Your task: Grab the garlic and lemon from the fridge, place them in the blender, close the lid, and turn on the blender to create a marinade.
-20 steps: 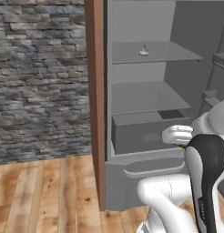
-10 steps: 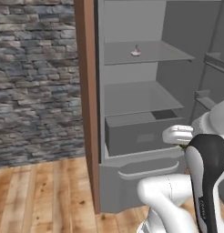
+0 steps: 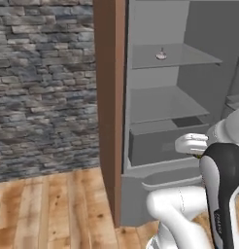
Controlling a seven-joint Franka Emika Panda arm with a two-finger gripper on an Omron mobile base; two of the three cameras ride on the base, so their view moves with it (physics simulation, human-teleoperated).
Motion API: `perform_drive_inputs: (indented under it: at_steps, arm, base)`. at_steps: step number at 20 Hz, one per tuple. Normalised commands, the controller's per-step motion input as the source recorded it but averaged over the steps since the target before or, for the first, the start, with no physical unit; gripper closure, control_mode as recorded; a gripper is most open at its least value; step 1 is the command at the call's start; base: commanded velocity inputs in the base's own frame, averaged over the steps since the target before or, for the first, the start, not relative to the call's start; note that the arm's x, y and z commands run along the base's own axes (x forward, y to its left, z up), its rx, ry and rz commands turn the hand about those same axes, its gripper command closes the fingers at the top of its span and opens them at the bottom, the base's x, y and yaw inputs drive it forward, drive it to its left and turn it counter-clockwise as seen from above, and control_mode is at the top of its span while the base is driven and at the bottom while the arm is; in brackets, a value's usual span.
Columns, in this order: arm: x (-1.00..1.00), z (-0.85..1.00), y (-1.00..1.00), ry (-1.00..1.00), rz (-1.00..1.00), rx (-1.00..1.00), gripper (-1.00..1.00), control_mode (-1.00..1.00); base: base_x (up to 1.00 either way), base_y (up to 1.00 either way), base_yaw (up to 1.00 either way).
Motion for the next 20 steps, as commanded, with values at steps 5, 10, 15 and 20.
perform_drive_inputs:
  at_steps: [5,10,15,20]
  arm:
    - [0.0,0.0,0.0,0.0,0.0,0.0,1.0,1.0]
    - [0.0,0.0,0.0,0.0,0.0,0.0,1.0,1.0]
    - [0.0,0.0,0.0,0.0,0.0,0.0,1.0,1.0]
    - [0.0,0.0,0.0,0.0,0.0,0.0,1.0,1.0]
  base:
    - [-0.12,0.83,0.88]
    - [0.0,0.28,1.0]
    - [0.0,0.19,1.0]
    - [0.14,0.27,0.92]
